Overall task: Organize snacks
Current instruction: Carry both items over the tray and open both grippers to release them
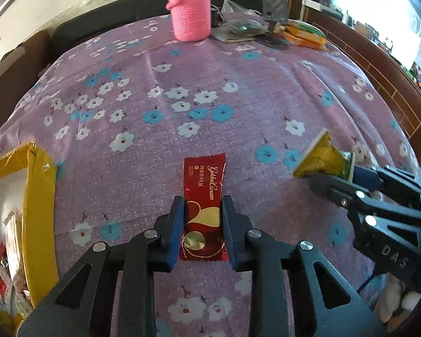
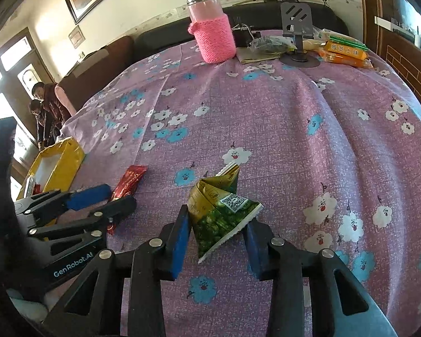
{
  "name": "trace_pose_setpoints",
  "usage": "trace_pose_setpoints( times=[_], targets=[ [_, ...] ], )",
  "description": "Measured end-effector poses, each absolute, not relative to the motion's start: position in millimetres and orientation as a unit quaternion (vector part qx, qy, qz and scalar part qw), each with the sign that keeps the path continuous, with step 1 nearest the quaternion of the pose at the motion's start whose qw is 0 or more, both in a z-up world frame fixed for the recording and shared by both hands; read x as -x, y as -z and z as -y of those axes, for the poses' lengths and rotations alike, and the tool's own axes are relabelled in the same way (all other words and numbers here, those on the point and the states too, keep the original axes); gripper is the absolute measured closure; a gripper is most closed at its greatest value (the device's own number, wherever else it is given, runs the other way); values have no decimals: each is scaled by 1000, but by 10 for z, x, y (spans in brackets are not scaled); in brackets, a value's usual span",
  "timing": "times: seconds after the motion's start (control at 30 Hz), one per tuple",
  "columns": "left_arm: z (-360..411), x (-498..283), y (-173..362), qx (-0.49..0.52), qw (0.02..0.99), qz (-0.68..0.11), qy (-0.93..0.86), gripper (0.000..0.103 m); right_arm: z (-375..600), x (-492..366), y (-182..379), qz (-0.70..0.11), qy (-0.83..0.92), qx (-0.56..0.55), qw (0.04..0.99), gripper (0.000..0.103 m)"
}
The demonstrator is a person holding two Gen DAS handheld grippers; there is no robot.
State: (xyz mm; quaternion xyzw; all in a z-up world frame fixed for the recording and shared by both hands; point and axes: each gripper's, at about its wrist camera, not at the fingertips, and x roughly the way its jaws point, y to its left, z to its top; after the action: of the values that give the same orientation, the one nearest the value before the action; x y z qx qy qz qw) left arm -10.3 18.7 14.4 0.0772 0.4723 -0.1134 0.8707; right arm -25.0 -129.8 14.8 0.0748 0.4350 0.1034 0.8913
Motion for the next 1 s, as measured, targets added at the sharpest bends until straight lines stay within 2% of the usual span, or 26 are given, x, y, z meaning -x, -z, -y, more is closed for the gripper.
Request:
trace_pose_setpoints(
  times=[0.27, 0.57, 1.0],
  targets=[
    [-307, 255, -223, -44, 873, -469, 125, 81, 1343, 246, -149, -432, -104, -88, 892, 67],
    [-622, 529, -562, 19, 889, -439, 127, 81, 1333, 258, -160, -426, -108, -94, 893, 67],
    [-1996, 1255, -933, 136, 918, -370, 51, 80, 1358, 273, -126, -418, -101, -107, 896, 67]
  ],
)
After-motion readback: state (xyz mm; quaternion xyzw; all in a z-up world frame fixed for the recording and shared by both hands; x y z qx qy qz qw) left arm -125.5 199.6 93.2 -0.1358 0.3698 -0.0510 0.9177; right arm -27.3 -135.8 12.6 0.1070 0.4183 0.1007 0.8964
